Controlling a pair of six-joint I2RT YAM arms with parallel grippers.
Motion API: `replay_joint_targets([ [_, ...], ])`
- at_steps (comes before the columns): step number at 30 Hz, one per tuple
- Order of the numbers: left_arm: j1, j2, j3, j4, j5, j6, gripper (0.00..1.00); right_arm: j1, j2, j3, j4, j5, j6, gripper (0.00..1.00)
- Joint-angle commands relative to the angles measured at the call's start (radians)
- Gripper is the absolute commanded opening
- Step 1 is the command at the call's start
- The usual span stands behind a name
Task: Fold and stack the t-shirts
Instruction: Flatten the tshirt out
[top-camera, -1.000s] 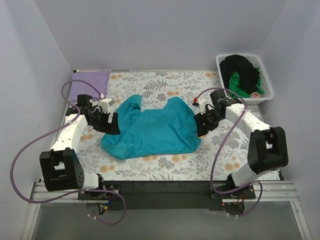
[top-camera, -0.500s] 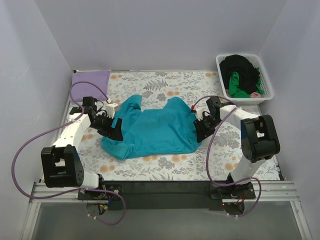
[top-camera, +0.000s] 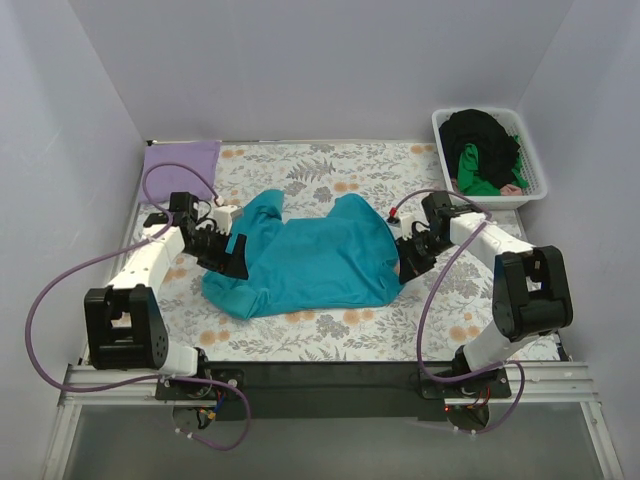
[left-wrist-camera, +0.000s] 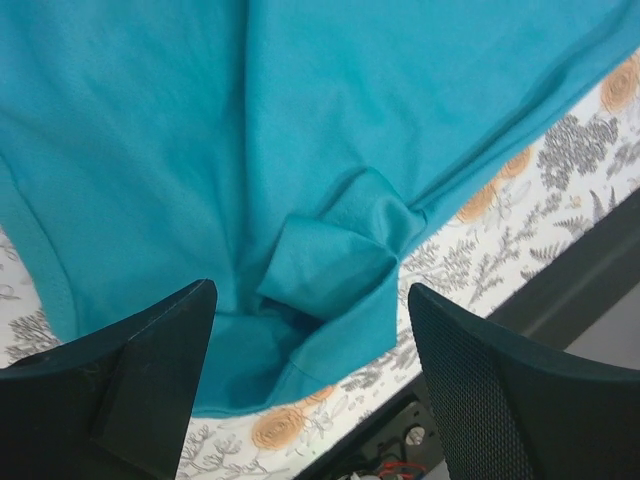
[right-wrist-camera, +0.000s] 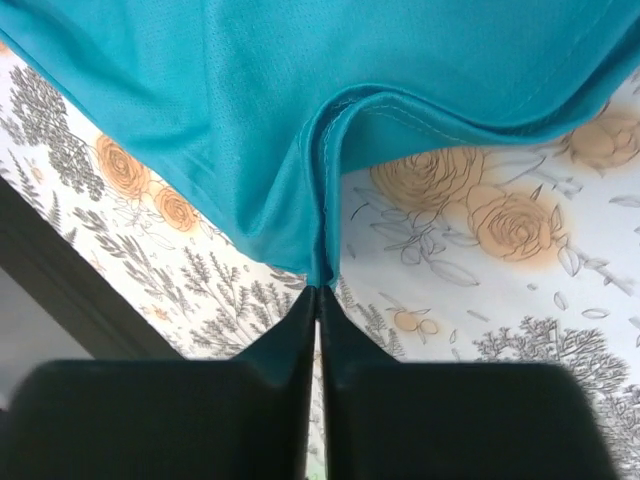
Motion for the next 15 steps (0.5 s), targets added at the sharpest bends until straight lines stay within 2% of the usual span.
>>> replay_joint_targets([
  [1,0.000,0.023,0.047,0.093,-0.034,-0.058,0.76,-0.014,-0.020,-0.027,-0.055,-0.016,-0.006,0.02],
  [3,0.000,0.069,0.064,0.116,-0.044,-0.096,0.71,-0.022,-0.012,-0.036,-0.059,-0.026,-0.014,0.01],
  [4,-0.035,0.085,0.069,0.132,-0.056,-0.107,0.68,-0.025,-0.014,-0.040,-0.059,-0.028,-0.017,0.01],
  [5,-0.056,0.108,0.072,0.139,-0.063,-0.116,0.61,-0.025,-0.015,-0.044,-0.059,-0.030,-0.020,0.01],
  [12,-0.116,0.196,0.063,0.219,-0.155,-0.198,0.57,-0.048,-0.026,-0.040,-0.062,0.006,-0.018,0.01],
  [15,-0.127,0.276,0.067,0.247,-0.191,-0.230,0.50,-0.084,-0.004,-0.039,-0.061,0.013,-0.021,0.01],
])
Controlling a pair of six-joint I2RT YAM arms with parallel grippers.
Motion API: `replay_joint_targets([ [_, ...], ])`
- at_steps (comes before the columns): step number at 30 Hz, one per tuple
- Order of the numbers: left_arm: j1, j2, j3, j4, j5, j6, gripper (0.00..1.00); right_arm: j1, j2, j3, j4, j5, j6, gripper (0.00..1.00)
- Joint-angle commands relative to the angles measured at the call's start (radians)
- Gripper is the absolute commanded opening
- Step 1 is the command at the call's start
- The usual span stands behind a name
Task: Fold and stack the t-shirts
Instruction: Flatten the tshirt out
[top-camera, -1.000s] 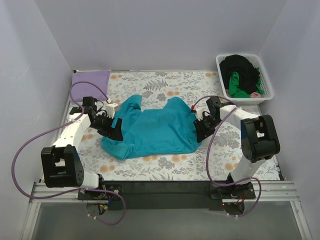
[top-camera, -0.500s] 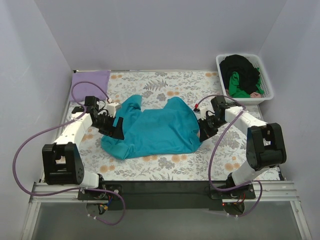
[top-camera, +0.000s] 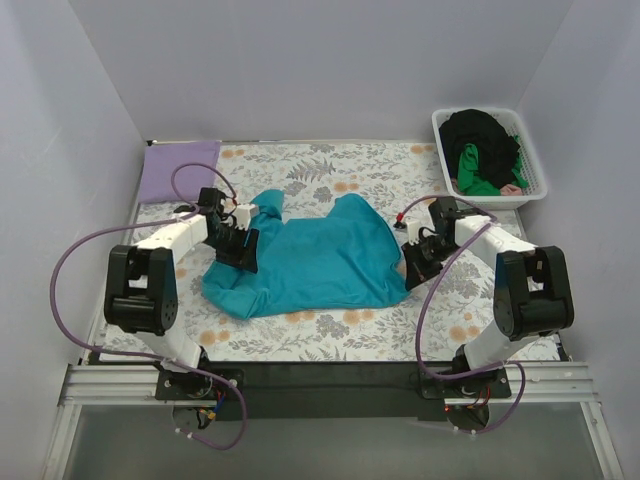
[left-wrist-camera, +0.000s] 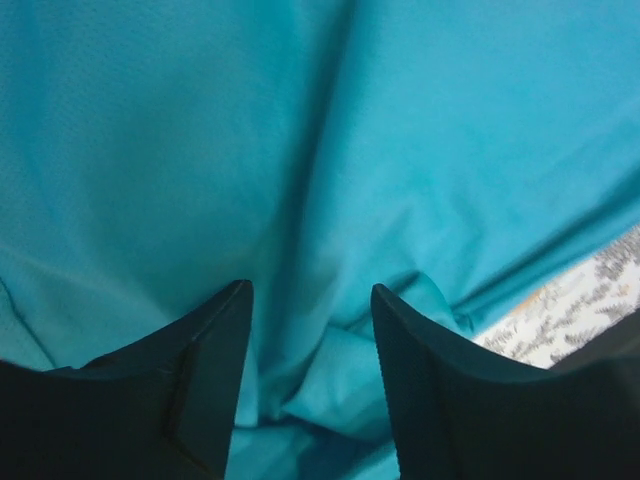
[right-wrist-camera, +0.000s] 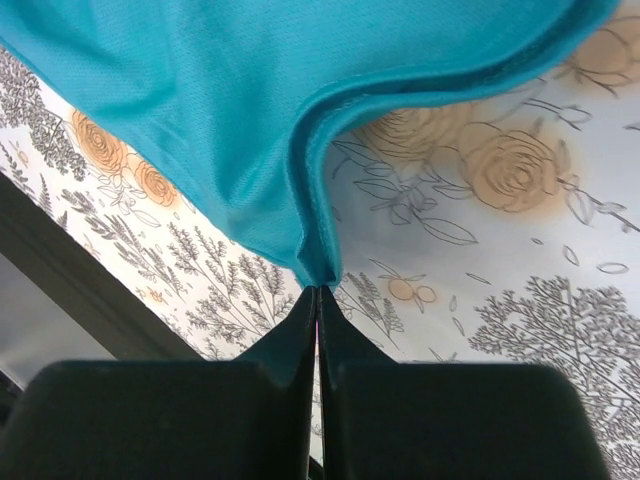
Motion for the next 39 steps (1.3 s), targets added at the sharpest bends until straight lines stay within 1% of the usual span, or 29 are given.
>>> replay_joint_targets([
  [1,-0.008,0.072,0.029,0.066,-0.068,-0.063,0.48,-0.044,0.007,0.009,-0.016,0.007,-0.012,0.01],
  [4,-0.008,0.150,0.061,0.097,-0.094,-0.084,0.43,-0.061,0.039,0.040,-0.001,0.000,-0.011,0.01],
  [6,-0.008,0.197,0.116,0.114,-0.115,-0.110,0.40,-0.061,0.068,0.058,0.009,-0.022,0.000,0.01],
  [7,-0.008,0.245,0.140,0.122,-0.120,-0.120,0.39,-0.061,0.079,0.082,0.012,-0.034,0.005,0.01],
  [8,-0.008,0.270,0.203,0.120,-0.118,-0.129,0.39,-0.063,0.099,0.093,0.012,-0.042,0.014,0.01],
  [11,-0.008,0.356,0.306,0.097,-0.108,-0.146,0.38,-0.061,0.132,0.152,0.022,-0.043,0.028,0.01],
  [12,-0.008,0.372,0.367,0.064,-0.080,-0.146,0.38,-0.066,0.139,0.170,0.024,-0.034,0.032,0.01],
  [14,0.003,0.363,0.438,0.034,-0.049,-0.141,0.43,-0.081,0.159,0.213,0.027,-0.025,0.040,0.01],
  [16,0.024,0.330,0.472,-0.022,0.033,-0.128,0.47,-0.092,0.163,0.235,0.021,-0.028,0.045,0.01],
  [17,0.039,0.289,0.484,-0.051,0.058,-0.111,0.54,-0.100,0.160,0.239,0.016,-0.034,0.046,0.01],
  [18,0.041,0.265,0.493,-0.109,0.067,-0.056,0.57,-0.098,0.153,0.238,0.013,-0.048,0.046,0.01],
  [20,0.041,0.203,0.468,-0.153,0.092,0.000,0.68,-0.098,0.128,0.204,0.012,-0.074,0.049,0.01],
  [21,0.041,0.145,0.431,-0.185,0.096,0.047,0.70,-0.098,0.119,0.189,0.012,-0.083,0.052,0.01],
  [23,0.043,0.110,0.394,-0.219,0.124,0.078,0.72,-0.098,0.103,0.161,0.012,-0.092,0.052,0.01],
  [26,0.035,0.068,0.305,-0.256,0.138,0.112,0.73,-0.098,0.094,0.100,0.015,-0.092,0.034,0.01],
  [27,0.030,0.063,0.305,-0.245,0.130,0.112,0.73,-0.097,0.093,0.092,0.015,-0.089,0.032,0.01],
  [31,0.009,0.060,0.205,-0.197,0.103,0.103,0.72,-0.098,0.080,0.077,0.015,-0.080,0.026,0.01],
  [33,0.004,0.063,0.185,-0.167,0.089,0.095,0.72,-0.098,0.076,0.080,0.015,-0.077,0.026,0.01],
  [34,-0.003,0.063,0.168,-0.161,0.084,0.093,0.71,-0.098,0.076,0.083,0.012,-0.077,0.026,0.01],
  [36,-0.010,0.060,0.158,-0.153,0.090,0.095,0.67,-0.098,0.080,0.084,0.013,-0.074,0.025,0.01],
  [38,-0.019,0.042,0.150,-0.170,0.107,0.109,0.54,-0.098,0.086,0.086,0.010,-0.073,0.025,0.01],
  [39,-0.019,0.028,0.150,-0.191,0.125,0.129,0.45,-0.098,0.087,0.084,0.012,-0.071,0.023,0.01],
])
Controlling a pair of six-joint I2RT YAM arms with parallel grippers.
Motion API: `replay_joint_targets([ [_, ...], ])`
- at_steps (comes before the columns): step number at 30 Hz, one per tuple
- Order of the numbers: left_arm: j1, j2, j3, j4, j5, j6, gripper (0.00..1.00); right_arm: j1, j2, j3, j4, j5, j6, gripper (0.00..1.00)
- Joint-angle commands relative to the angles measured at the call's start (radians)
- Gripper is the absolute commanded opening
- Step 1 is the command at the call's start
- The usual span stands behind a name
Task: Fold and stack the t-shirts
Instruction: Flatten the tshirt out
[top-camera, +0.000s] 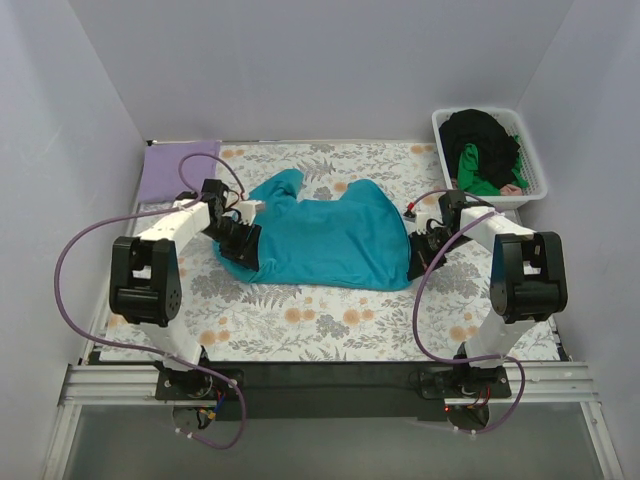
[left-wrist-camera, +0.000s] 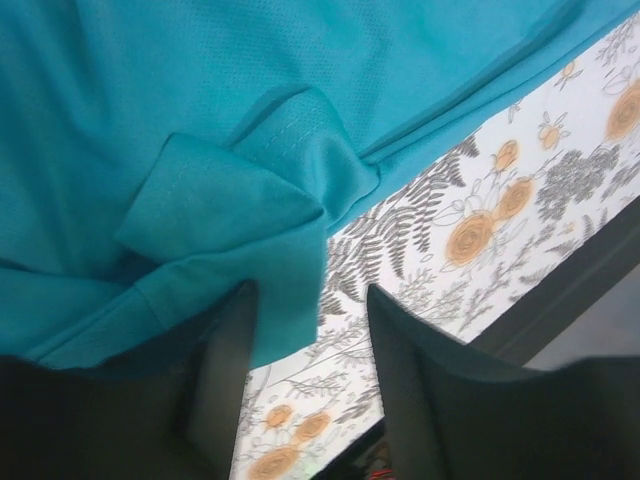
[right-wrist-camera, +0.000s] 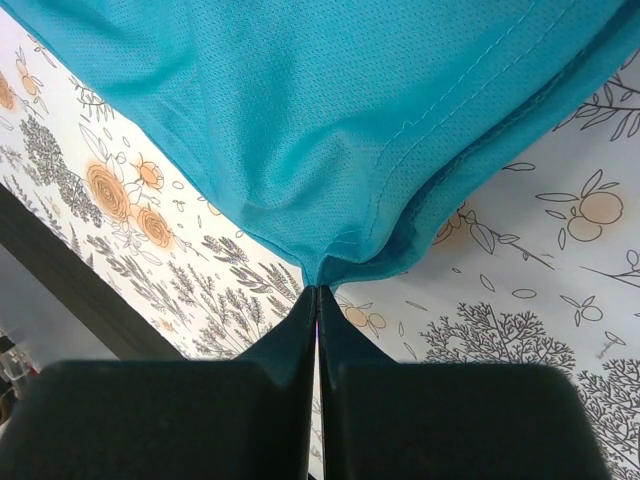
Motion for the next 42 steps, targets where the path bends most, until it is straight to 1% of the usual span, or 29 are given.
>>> replay_joint_targets([
  [1,-0.008,-0.086,0.000,-0.020,0.041,0.051,0.35,0.001,-0.027,0.008,-0.015,-0.009,-0.017,0.01],
  [2,-0.007,-0.148,-0.008,-0.027,0.040,0.060,0.11,0.003,-0.030,0.005,-0.015,-0.009,-0.019,0.01],
  [3,-0.008,-0.195,-0.029,-0.041,0.040,0.075,0.00,0.001,-0.034,0.005,-0.015,-0.008,-0.019,0.01],
  [5,-0.007,-0.276,-0.066,-0.055,0.034,0.095,0.00,0.001,-0.041,0.001,-0.015,-0.011,-0.019,0.01],
  [6,-0.008,-0.357,-0.118,-0.069,0.022,0.102,0.00,0.003,-0.042,0.001,-0.017,-0.011,-0.020,0.01],
  [8,-0.007,-0.411,-0.174,-0.093,-0.015,0.154,0.00,0.001,-0.042,0.001,-0.020,-0.012,-0.025,0.01],
  [10,-0.002,-0.463,-0.230,-0.107,-0.038,0.171,0.00,0.001,-0.048,0.001,-0.026,-0.006,-0.033,0.01],
  [11,-0.002,-0.474,-0.234,-0.098,-0.035,0.166,0.05,0.001,-0.050,-0.001,-0.026,-0.003,-0.034,0.01],
  [12,-0.003,-0.477,-0.229,-0.075,-0.026,0.149,0.37,0.001,-0.051,-0.002,-0.028,-0.003,-0.034,0.01],
  [13,-0.005,-0.459,-0.194,-0.064,-0.009,0.120,0.49,0.001,-0.053,-0.002,-0.031,-0.005,-0.034,0.01],
  [14,-0.007,-0.439,-0.171,-0.055,0.015,0.105,0.58,0.001,-0.056,-0.004,-0.031,-0.003,-0.034,0.01],
  [16,-0.023,-0.348,-0.096,-0.038,0.034,0.085,0.86,0.003,-0.057,-0.007,-0.034,-0.002,-0.036,0.01],
  [20,-0.075,-0.214,-0.031,0.032,-0.008,0.033,0.88,0.001,-0.061,-0.010,-0.041,0.005,-0.043,0.01],
  [21,-0.085,-0.194,-0.027,0.067,-0.040,0.033,0.88,0.003,-0.064,-0.010,-0.044,0.006,-0.048,0.01],
  [23,-0.099,-0.134,-0.011,0.086,-0.067,0.033,0.87,0.000,-0.071,-0.016,-0.049,0.024,-0.060,0.01],
  [26,-0.106,-0.073,-0.010,0.098,-0.087,0.054,0.85,-0.008,-0.085,-0.021,-0.055,0.029,-0.068,0.01],
  [29,-0.118,-0.049,-0.020,0.112,-0.092,0.075,0.84,-0.008,-0.082,-0.021,-0.057,0.025,-0.072,0.01],
  [31,-0.132,-0.037,-0.024,0.091,-0.088,0.091,0.71,-0.011,-0.076,-0.019,-0.058,0.025,-0.072,0.01],
  [32,-0.134,-0.040,-0.024,0.079,-0.071,0.095,0.67,-0.011,-0.076,-0.019,-0.061,0.025,-0.072,0.01],
  [33,-0.134,-0.046,-0.025,0.056,-0.063,0.098,0.57,-0.013,-0.080,-0.018,-0.063,0.026,-0.072,0.01],
  [36,-0.132,-0.135,-0.040,0.037,-0.058,0.102,0.36,-0.019,-0.085,-0.013,-0.066,0.026,-0.074,0.01],
  [37,-0.131,-0.194,-0.053,0.040,-0.061,0.096,0.23,-0.020,-0.085,-0.007,-0.067,0.023,-0.074,0.01],
  [40,-0.126,-0.267,-0.065,0.042,-0.089,0.074,0.00,-0.022,-0.074,0.022,-0.069,0.021,-0.074,0.01],
  [42,-0.125,-0.301,-0.074,-0.005,-0.097,0.106,0.00,-0.028,-0.065,0.034,-0.078,0.020,-0.074,0.01],
])
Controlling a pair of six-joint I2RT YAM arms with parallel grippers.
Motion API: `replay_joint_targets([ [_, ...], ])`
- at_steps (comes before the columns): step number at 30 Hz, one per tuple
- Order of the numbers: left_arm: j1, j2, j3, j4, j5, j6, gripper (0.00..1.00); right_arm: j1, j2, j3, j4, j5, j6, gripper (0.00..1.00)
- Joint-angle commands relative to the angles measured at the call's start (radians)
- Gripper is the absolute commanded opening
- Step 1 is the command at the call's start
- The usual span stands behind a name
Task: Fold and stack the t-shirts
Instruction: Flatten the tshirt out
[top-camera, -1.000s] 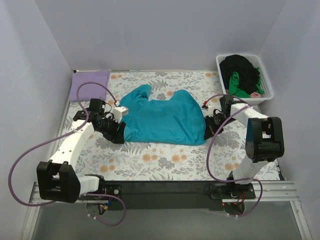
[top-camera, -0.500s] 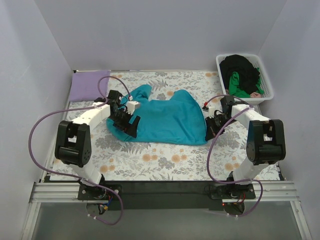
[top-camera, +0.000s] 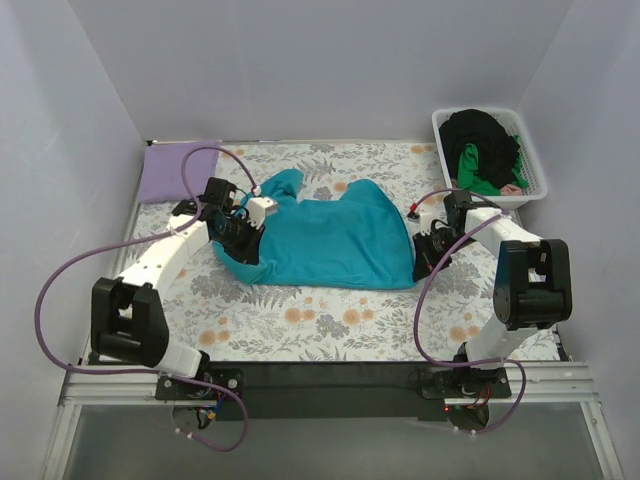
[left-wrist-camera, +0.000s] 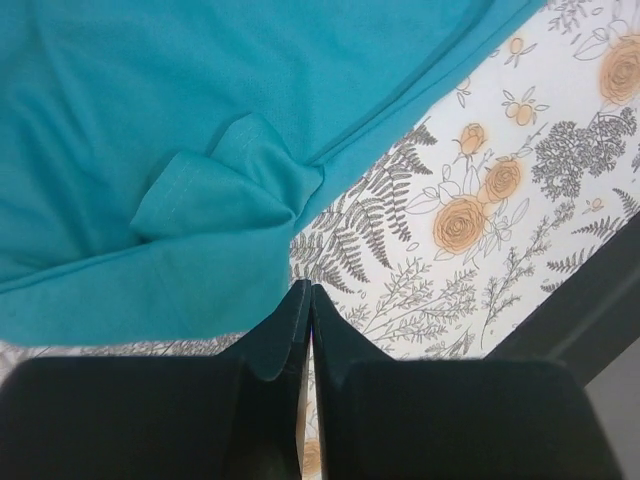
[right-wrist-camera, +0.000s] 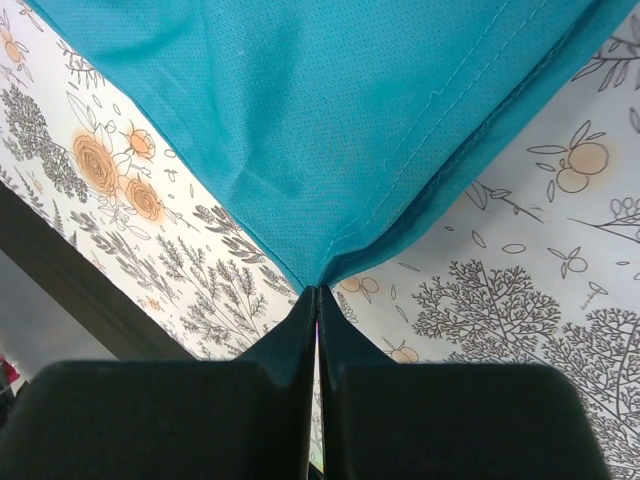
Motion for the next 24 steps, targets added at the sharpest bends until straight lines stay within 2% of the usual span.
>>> replay_joint_targets([
  [1,0.007,-0.094,-0.020,-0.066,-0.014,0.039,0.00,-0.013,-0.011,0.053,-0.037,-0.005,-0.019,0.01],
  [7,0.034,-0.206,-0.161,-0.135,-0.045,0.119,0.00,-0.027,-0.040,0.037,-0.083,0.024,-0.070,0.01],
  [8,0.036,-0.217,-0.166,-0.111,-0.045,0.109,0.15,-0.027,-0.045,0.028,-0.085,0.025,-0.073,0.01],
  [9,0.034,-0.219,-0.158,-0.100,-0.043,0.087,0.36,-0.029,-0.045,0.026,-0.085,0.024,-0.076,0.01],
  [11,0.034,-0.205,-0.125,-0.077,-0.001,0.057,0.64,-0.027,-0.039,0.024,-0.085,0.015,-0.076,0.01],
  [12,0.034,-0.169,-0.083,-0.057,0.013,0.040,0.83,-0.026,-0.028,0.026,-0.085,0.013,-0.075,0.01],
  [14,0.020,-0.119,-0.037,-0.044,0.042,0.007,0.87,-0.029,-0.021,0.029,-0.083,0.007,-0.070,0.01],
  [18,-0.015,0.016,0.029,0.031,0.035,-0.024,0.88,-0.027,-0.002,0.041,-0.083,0.007,-0.069,0.01],
  [24,-0.021,0.166,0.057,0.049,0.021,0.006,0.81,-0.029,-0.002,0.049,-0.083,0.012,-0.066,0.01],
])
